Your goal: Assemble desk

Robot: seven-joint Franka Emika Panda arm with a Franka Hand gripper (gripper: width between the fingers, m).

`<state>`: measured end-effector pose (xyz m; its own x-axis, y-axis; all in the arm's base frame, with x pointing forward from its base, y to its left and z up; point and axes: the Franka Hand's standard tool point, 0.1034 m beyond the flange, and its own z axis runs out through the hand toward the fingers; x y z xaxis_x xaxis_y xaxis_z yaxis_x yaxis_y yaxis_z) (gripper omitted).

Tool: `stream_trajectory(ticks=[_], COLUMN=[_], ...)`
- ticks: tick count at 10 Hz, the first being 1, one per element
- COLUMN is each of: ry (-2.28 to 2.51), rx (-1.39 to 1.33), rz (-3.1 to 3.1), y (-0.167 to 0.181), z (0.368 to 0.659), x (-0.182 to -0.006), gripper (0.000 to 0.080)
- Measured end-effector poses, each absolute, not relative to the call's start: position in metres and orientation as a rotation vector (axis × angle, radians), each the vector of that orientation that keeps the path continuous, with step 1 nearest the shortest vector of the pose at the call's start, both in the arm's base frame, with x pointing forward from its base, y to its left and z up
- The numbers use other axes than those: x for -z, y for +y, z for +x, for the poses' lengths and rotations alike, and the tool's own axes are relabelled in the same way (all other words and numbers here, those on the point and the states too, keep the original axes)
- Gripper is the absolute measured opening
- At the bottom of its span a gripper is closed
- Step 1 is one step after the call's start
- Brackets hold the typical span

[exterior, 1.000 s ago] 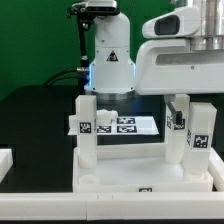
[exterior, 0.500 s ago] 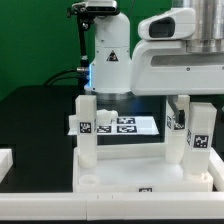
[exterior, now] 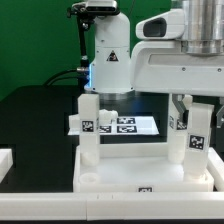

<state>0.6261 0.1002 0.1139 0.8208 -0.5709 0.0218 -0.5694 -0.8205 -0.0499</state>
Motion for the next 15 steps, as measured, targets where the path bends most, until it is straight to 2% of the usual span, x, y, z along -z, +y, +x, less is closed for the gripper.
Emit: stream_trajectory(ticks=[4,7,8,9,10,11,15], ry=[1.732,1.839,1.799,1.670,1.409,1.218,0.788], rx=[0.049,0.046,0.051,0.071,0.102,0.117,0.161], rz=[-2.429,-2.326,-2.358,-2.482,-2.658,-2.754,-2.943], y=[0.101,0.099,0.099,0.103,0.106,0.110,0.107], z=[0.634,0.635,0.635,0.635,0.636,0.636,0.634], x=[-0.112,-0.112,-0.112,-0.113,-0.115,-0.116,-0.121], gripper=[0.0284,0.0285,0.0491,0.0597,0.0597,0.0639,0.0649])
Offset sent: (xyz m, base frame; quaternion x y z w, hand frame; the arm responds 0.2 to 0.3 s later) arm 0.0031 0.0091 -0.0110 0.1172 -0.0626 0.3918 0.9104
